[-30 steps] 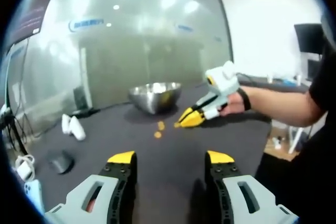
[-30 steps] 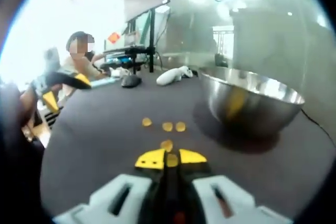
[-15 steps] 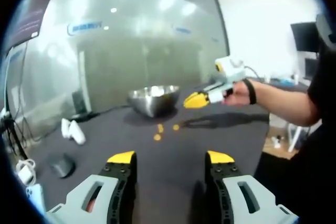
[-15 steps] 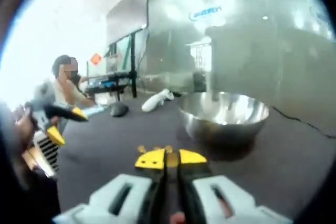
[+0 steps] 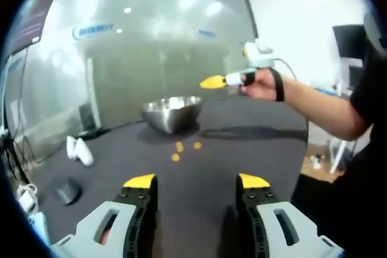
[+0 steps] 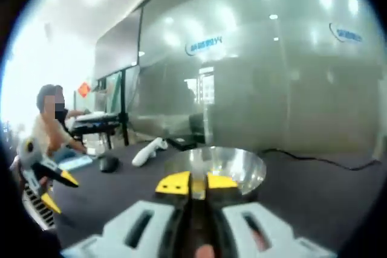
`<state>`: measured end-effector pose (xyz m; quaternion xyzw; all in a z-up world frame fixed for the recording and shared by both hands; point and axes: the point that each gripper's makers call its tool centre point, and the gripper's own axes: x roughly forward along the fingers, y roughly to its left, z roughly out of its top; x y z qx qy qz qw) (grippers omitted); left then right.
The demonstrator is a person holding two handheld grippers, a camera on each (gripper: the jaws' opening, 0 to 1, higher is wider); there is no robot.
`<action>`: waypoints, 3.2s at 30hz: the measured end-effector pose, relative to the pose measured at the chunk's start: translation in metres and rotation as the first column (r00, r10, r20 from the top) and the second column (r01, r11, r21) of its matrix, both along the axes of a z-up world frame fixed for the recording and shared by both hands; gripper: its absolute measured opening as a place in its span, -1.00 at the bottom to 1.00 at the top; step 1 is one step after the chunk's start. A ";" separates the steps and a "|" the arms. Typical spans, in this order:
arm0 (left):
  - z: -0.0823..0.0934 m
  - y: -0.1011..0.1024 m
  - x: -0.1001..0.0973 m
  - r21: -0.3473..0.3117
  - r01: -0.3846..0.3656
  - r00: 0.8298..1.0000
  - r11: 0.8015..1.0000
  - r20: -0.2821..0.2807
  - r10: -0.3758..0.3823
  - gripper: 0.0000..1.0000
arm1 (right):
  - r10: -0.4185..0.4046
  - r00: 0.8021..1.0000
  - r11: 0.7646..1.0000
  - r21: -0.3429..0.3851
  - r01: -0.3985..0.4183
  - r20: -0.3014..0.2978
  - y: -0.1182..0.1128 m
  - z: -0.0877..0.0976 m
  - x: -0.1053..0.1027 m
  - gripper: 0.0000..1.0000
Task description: Pick up the QQ candy scattered on the table and place it into the stainless steel bowl on the table
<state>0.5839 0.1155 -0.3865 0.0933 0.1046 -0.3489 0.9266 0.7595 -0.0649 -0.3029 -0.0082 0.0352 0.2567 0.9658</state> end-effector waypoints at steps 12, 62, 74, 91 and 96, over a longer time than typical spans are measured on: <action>0.000 0.004 0.000 0.011 -0.011 1.000 1.000 -0.005 0.011 0.07 | -0.085 0.995 0.992 -0.090 0.090 0.058 0.017 0.011 0.048 -0.82; 0.008 0.006 0.006 0.029 -0.014 1.000 0.999 0.014 0.014 0.07 | 0.228 0.974 0.970 -0.088 -0.227 -0.002 -0.004 -0.021 -0.049 -0.61; 0.008 0.004 0.006 0.031 -0.012 1.000 0.999 0.016 0.011 0.07 | 0.316 0.947 0.935 -0.151 -0.321 -0.053 -0.012 -0.063 -0.083 -0.61; 0.015 0.006 0.005 0.009 -0.022 0.999 1.000 0.039 0.021 0.07 | 0.329 0.932 0.911 -0.208 -0.355 -0.153 0.014 -0.107 -0.067 -0.61; 0.010 0.001 0.004 0.023 -0.008 1.000 1.000 0.030 0.007 0.07 | 0.350 0.922 0.898 -0.220 -0.380 -0.165 0.032 -0.112 -0.063 -0.61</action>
